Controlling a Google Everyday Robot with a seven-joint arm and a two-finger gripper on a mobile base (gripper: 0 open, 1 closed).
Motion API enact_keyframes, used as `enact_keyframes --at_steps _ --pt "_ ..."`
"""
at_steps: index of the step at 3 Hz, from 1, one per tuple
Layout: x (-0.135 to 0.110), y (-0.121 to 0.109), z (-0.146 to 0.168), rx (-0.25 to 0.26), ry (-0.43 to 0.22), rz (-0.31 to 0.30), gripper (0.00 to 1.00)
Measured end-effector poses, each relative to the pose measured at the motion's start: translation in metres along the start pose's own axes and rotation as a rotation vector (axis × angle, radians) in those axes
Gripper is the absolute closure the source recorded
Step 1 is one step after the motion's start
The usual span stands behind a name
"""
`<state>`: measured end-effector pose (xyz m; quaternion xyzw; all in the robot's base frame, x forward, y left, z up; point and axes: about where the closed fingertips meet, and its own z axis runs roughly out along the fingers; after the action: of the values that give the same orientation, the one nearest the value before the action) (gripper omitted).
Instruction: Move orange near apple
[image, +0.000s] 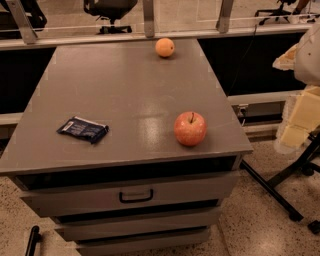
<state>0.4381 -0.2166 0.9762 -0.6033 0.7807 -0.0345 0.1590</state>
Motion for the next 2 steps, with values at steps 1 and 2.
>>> enact_keyframes --at_steps 1,2 --pt "0.000 0.000 0.000 0.000 0.000 0.000 0.00" --pt "-0.010 -0.028 0.003 0.031 -0.027 -0.027 0.00"
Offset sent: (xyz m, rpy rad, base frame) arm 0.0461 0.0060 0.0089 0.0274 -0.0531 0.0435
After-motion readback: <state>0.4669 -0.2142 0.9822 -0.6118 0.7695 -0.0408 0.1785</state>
